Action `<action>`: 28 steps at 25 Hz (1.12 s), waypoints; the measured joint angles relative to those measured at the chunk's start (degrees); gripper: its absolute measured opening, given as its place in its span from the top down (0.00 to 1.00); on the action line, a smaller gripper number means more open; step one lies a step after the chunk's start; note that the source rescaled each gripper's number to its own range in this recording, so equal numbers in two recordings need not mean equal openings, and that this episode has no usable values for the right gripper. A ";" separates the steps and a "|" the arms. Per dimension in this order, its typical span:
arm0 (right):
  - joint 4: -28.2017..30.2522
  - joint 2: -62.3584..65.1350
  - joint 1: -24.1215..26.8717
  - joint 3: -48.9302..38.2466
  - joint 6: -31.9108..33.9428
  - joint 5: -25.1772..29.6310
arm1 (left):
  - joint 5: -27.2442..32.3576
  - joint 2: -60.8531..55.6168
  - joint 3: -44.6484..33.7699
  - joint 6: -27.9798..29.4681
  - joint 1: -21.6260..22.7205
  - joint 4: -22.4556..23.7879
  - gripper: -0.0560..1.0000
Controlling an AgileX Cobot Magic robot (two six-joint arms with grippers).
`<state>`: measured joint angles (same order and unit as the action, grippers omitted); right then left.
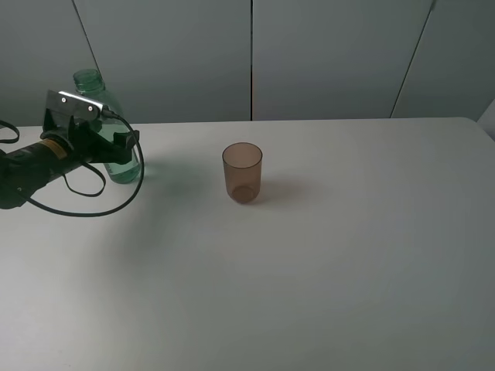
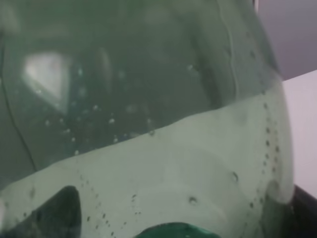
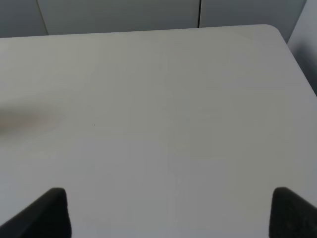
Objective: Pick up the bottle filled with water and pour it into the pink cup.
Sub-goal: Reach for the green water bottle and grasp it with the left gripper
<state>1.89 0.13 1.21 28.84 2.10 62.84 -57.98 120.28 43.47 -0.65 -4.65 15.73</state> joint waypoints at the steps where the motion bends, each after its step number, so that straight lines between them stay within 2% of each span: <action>1: 0.00 0.00 0.00 0.00 0.00 0.00 | -0.20 0.14 0.13 0.00 0.00 0.00 0.00; 28: 0.00 0.00 0.00 0.00 0.00 0.00 | -0.07 2.25 2.54 0.65 0.00 1.34 0.00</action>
<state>1.89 0.13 1.21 28.84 2.10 62.84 -58.06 122.53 46.01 0.00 -4.65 17.06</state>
